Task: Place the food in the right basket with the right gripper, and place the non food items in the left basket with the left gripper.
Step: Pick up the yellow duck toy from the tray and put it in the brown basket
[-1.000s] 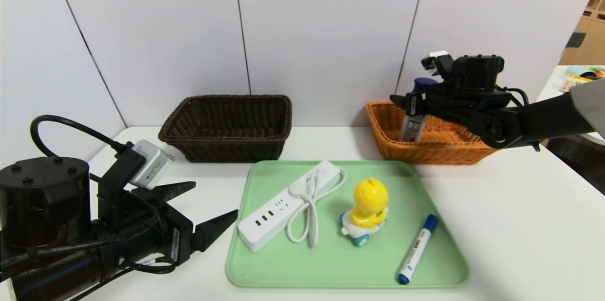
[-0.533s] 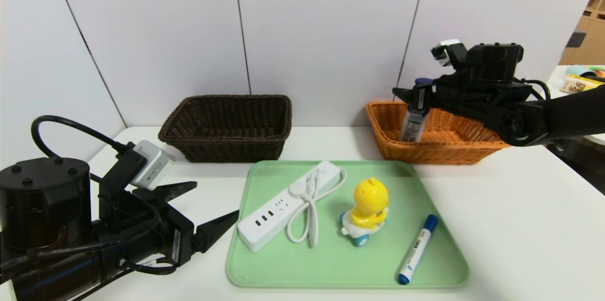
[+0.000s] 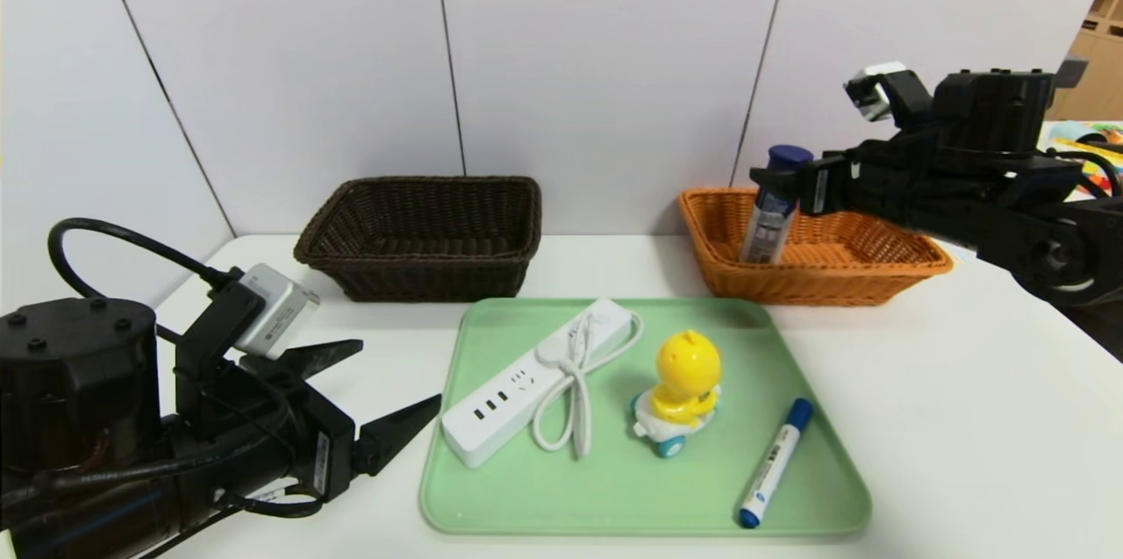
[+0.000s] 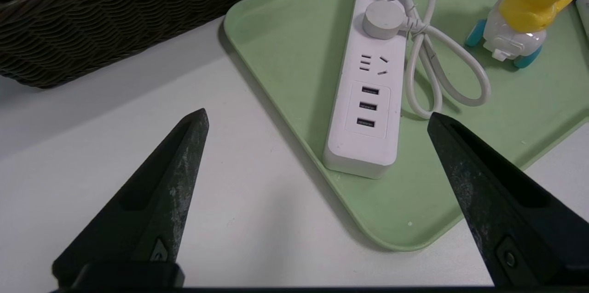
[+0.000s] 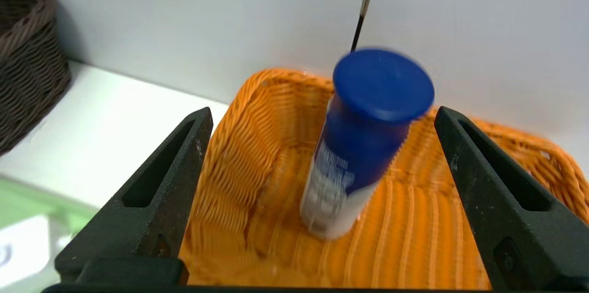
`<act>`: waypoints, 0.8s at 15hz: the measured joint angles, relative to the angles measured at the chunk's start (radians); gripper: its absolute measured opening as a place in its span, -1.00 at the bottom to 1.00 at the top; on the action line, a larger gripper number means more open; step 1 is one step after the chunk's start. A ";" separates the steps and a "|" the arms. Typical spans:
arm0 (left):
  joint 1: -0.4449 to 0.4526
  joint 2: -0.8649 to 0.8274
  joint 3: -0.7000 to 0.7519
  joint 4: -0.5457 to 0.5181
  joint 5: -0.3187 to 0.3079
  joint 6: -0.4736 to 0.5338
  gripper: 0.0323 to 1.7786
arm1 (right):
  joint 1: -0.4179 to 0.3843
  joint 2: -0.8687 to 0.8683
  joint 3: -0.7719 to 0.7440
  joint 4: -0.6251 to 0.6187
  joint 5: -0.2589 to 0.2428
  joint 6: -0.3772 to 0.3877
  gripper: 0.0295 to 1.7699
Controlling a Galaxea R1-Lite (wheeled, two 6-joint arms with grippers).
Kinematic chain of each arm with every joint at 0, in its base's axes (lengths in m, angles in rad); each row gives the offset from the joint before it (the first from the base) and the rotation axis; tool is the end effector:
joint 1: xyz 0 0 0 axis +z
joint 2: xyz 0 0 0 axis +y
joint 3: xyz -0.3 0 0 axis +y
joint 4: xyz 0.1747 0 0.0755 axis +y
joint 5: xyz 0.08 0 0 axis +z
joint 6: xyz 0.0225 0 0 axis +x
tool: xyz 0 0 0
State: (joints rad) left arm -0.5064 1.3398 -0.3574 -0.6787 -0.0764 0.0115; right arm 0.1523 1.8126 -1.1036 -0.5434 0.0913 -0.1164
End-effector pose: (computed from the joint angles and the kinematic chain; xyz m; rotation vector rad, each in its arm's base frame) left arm 0.1643 -0.0931 0.1580 0.0768 0.2976 -0.5800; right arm 0.3502 0.0558 0.2180 -0.1206 0.1516 0.2524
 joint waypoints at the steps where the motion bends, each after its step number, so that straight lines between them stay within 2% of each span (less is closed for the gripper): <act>1: 0.000 -0.003 0.004 0.000 0.000 0.000 0.90 | 0.001 -0.034 0.042 -0.003 0.001 0.000 0.89; 8: -0.003 -0.030 0.016 0.001 0.000 0.001 0.90 | 0.006 -0.327 0.271 0.004 0.006 0.000 0.91; 12: -0.008 -0.043 0.018 0.002 0.000 0.002 0.90 | 0.054 -0.497 0.424 0.023 0.000 0.003 0.91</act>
State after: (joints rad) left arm -0.5147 1.2968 -0.3396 -0.6768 -0.0764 0.0134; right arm 0.2064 1.3151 -0.6796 -0.5200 0.0913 -0.1134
